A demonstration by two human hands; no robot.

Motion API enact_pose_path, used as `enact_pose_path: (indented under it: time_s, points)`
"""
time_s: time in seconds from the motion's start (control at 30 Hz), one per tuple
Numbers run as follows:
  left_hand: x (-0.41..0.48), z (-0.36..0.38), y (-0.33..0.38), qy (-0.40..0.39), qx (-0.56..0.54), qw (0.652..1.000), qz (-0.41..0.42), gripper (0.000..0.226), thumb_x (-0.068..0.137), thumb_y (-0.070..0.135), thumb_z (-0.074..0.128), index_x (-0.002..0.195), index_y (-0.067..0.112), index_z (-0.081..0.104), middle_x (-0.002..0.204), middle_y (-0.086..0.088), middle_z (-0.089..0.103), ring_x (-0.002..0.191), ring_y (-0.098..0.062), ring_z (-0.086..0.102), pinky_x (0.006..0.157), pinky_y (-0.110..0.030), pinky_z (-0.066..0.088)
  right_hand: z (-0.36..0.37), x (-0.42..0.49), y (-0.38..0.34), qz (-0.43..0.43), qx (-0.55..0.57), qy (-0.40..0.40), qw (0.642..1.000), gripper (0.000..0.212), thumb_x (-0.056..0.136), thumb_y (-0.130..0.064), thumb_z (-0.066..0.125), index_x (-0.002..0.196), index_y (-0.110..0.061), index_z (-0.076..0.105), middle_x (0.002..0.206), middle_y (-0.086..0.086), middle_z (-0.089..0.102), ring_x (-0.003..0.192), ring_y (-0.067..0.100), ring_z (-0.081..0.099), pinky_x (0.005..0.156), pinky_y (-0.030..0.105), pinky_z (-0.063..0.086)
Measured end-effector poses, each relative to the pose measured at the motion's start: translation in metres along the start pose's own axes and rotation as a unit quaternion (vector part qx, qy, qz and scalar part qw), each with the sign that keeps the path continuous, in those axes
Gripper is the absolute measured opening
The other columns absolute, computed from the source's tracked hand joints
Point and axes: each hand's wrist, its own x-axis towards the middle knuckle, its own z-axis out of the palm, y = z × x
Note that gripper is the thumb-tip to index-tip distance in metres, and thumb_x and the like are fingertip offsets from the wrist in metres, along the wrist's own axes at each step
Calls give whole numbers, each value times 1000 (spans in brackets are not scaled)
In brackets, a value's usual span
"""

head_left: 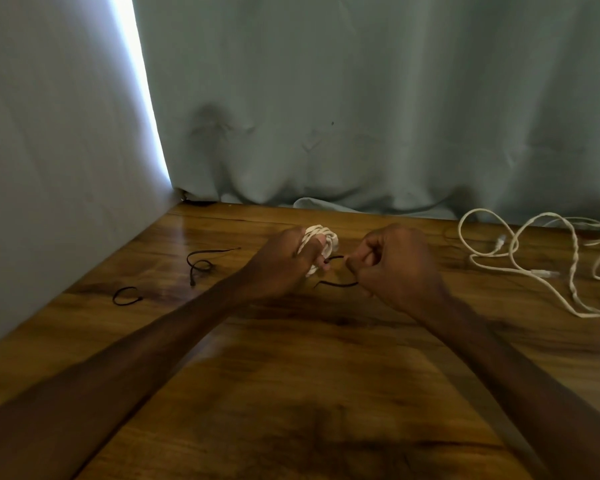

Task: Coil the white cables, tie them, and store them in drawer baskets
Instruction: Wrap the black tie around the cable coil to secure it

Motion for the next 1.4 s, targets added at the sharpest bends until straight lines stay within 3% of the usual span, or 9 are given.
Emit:
enact_pose_path:
  time_s: [0.13, 0.23, 0.37, 0.47, 0.6, 0.73, 0.97, 1.13, 1.4]
  points:
    - [-2, 4, -2, 61, 118, 990, 47, 34, 106, 51, 36, 101, 28, 61, 91, 8, 64, 93, -13, 57, 85, -43, 49, 4, -3, 0, 17, 4, 4, 1000, 28, 84, -6, 74, 58, -13, 72, 45, -5, 65, 39, 4, 60, 45, 9, 43]
    - [-7, 8, 10, 77, 115, 986, 89, 25, 108, 42, 42, 95, 25, 55, 87, 7, 53, 90, -13, 47, 79, -38, 42, 9, -5, 0, 47, 33, 2, 998, 31, 86, -8, 74, 54, -11, 71, 46, -2, 65, 38, 8, 60, 46, 11, 47]
    - [-13, 13, 21, 94, 174, 969, 148, 24, 108, 35, 43, 103, 16, 58, 82, 9, 42, 85, -12, 38, 72, -33, 29, 10, -4, -4, 127, 126, 12, 984, 40, 91, -24, 75, 57, -3, 72, 47, 7, 66, 34, 13, 56, 39, 17, 44]
    - [-12, 13, 21, 133, 222, 948, 186, 27, 105, 33, 45, 103, 11, 60, 84, 4, 41, 82, -11, 31, 72, -32, 23, 7, -3, -9, 193, 173, 12, 966, 44, 90, -34, 76, 64, 2, 74, 51, 9, 68, 34, 10, 55, 37, 18, 44]
    - [-7, 12, 21, 161, 284, 922, 208, 34, 103, 33, 46, 110, 4, 63, 88, -8, 55, 86, -15, 33, 75, -33, 21, 4, -3, -10, 219, 171, 9, 961, 44, 88, -35, 77, 63, 0, 73, 47, 4, 66, 33, 6, 53, 36, 16, 43]
    - [-8, 13, 23, 143, 313, 906, 247, 41, 103, 35, 41, 116, 3, 64, 89, -7, 61, 85, -14, 35, 76, -34, 23, 1, -2, -9, 234, 181, -1, 955, 34, 90, -23, 75, 65, 0, 73, 45, 2, 64, 33, 5, 52, 36, 16, 42]
    - [-5, 11, 7, 94, 306, 925, 202, 34, 106, 38, 39, 111, 13, 62, 88, 4, 56, 86, -10, 30, 78, -35, 21, -3, 3, -4, 265, 340, -57, 900, 12, 87, -14, 78, 85, -2, 79, 65, 7, 71, 47, 9, 58, 44, 19, 46]
    - [-3, 4, 9, 104, 278, 935, 195, 26, 107, 34, 41, 109, 17, 60, 86, 12, 43, 84, -12, 33, 81, -41, 30, 0, 3, 2, 256, 433, -92, 859, 14, 91, -11, 73, 103, -5, 78, 88, 7, 78, 70, 10, 70, 55, 19, 54]
    - [-3, -3, 17, 107, 286, 937, 168, 37, 105, 36, 39, 114, 7, 60, 94, -2, 40, 88, -16, 31, 81, -41, 34, 10, 0, 2, 275, 482, -71, 829, 20, 89, -12, 76, 108, -7, 78, 96, 6, 80, 77, 8, 71, 57, 18, 55]
